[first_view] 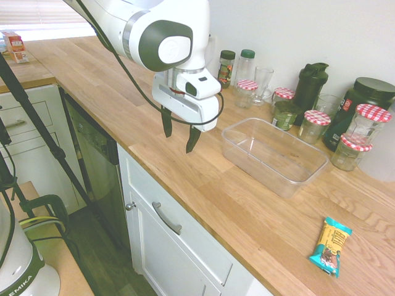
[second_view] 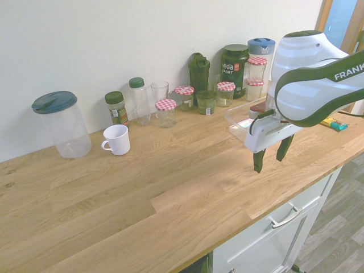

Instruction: Put the protein bar into the container

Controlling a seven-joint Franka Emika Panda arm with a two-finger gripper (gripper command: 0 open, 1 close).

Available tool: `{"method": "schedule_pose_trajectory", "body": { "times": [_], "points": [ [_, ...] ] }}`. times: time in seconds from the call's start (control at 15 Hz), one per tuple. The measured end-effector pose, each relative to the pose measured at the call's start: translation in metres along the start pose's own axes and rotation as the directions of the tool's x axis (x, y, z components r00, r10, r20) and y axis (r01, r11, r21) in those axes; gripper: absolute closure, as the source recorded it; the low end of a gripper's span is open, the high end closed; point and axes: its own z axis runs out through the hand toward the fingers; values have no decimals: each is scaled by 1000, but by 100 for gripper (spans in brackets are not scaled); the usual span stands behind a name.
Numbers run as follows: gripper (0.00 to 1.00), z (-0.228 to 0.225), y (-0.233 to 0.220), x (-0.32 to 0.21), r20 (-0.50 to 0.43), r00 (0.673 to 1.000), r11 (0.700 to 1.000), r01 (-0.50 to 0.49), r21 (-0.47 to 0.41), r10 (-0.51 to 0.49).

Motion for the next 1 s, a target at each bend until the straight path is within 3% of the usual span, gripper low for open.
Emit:
{"method": "schedule_pose_trajectory", "body": {
  "times": [0.27, 0.73, 1.0],
  "points": [
    [0, -11, 21, 19, -20, 999, 998, -50, 29, 50],
    [0, -43, 125, 118, -52, 985, 985, -160, 67, 164],
    [0, -40, 166, 194, -64, 975, 977, -209, 49, 212]
  ]
}}
